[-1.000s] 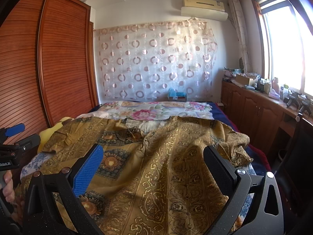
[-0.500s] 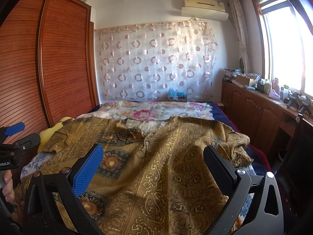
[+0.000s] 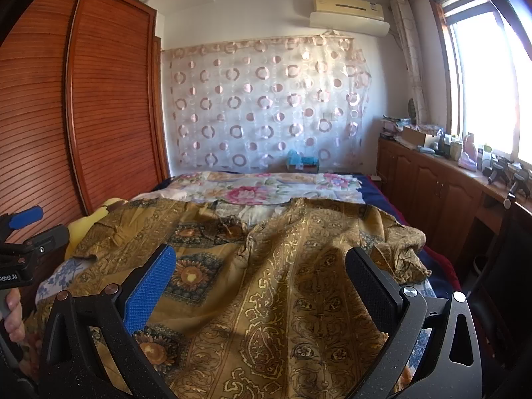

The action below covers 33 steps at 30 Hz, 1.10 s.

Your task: Fold small clothes

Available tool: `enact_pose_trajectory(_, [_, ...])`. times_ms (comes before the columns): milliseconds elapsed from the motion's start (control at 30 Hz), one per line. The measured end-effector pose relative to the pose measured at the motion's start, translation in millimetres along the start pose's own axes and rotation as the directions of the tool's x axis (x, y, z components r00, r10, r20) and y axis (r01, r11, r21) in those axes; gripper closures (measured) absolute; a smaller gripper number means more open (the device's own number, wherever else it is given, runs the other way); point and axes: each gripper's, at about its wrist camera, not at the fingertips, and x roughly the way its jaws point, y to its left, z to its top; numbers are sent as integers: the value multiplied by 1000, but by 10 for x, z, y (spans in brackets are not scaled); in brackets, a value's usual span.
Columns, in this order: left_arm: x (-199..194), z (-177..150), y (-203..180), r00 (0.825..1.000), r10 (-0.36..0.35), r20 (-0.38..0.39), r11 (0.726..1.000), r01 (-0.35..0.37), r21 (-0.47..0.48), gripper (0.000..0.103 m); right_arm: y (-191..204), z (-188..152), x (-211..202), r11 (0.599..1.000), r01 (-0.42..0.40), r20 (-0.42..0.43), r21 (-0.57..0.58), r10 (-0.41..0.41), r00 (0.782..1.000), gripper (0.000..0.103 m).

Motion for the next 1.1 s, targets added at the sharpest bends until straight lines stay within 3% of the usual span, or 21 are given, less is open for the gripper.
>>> enact_pose_trajectory(500, [69,7,107,999,-17,-36,1000,16,-14,0,60,-107,92,1000,-19,-33,-23,18,999,0])
enact_pose_trajectory(800, [361,-157,616,993,27,-119,999,-30,-31,0,78,-237,422,997,-73,-133,-31,68,989,0])
enact_pose_trajectory(1100, [631,-328,1166,976,62,-207,996,-75,-53,0,222,-426,827,989,-124,-276,-78,98,956,0])
